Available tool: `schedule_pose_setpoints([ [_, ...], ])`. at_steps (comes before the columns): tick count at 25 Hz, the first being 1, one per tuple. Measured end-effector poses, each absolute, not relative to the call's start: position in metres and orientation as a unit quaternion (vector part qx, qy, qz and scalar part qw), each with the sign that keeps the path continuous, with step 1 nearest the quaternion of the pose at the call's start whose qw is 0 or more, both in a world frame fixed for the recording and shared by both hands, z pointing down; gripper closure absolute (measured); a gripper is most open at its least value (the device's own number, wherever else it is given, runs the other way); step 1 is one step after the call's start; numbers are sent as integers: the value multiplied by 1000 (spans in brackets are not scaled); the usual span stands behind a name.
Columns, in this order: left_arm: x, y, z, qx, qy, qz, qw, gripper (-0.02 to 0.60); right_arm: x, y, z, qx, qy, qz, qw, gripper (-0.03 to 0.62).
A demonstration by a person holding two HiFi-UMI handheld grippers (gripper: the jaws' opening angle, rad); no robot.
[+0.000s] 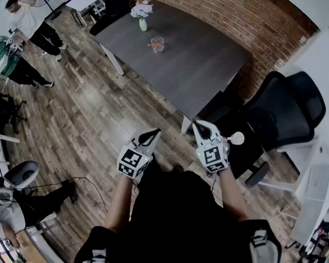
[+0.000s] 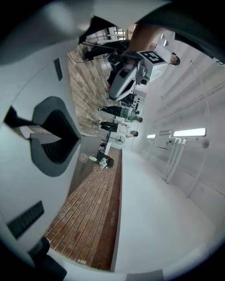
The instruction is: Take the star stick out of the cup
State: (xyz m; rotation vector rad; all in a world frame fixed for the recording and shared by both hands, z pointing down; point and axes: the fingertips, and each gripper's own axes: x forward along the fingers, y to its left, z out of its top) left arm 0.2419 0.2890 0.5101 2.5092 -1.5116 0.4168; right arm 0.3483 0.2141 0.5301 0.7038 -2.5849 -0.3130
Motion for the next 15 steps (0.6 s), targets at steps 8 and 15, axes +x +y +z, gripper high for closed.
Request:
schedule_pose_setpoints([
  [8,228,281,508,845,-505,145,98,580,334,208,531,261,-933,-105,223,594],
  [15,203,267,499,845,-509,138,88,580,318,195,522,282,-929,-106,215,594],
])
